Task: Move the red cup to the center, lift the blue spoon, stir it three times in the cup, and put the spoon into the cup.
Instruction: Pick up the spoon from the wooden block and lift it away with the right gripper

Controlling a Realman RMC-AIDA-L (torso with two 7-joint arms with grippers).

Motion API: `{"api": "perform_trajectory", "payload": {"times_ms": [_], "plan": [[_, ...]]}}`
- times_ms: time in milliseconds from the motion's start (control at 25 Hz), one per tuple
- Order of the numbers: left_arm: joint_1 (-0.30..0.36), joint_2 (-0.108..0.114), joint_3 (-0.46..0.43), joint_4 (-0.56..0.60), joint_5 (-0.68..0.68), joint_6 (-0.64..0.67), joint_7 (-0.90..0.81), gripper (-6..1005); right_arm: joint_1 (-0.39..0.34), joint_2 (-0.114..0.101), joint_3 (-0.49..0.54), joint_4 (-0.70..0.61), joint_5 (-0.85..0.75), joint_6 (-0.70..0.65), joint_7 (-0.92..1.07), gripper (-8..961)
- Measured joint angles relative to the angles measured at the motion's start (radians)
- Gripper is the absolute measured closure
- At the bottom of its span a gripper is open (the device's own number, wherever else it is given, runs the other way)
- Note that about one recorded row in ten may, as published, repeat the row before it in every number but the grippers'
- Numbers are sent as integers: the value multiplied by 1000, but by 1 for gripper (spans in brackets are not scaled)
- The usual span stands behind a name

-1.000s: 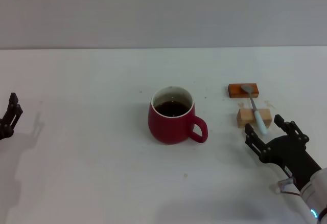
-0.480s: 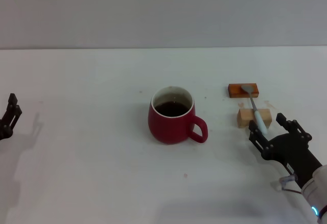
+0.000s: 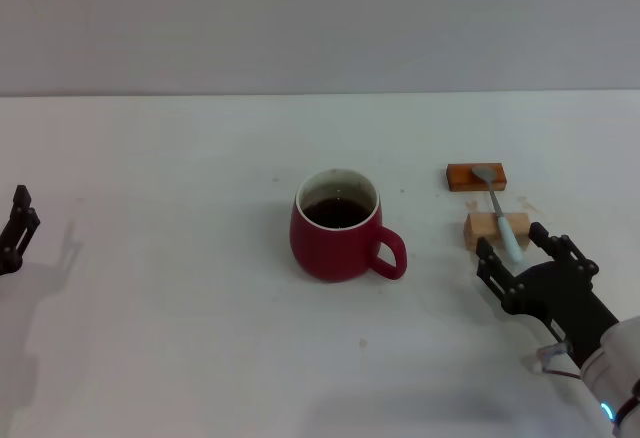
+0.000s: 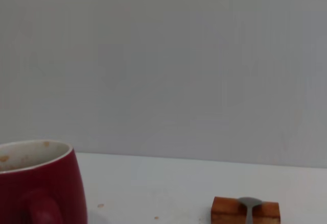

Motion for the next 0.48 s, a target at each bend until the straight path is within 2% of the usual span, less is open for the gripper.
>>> {"api": "perform_trajectory", "payload": {"times_ms": [480], "plan": [[0,1,2,0,0,3,3,147,4,-1,-1,12,-3,12,0,258]]}}
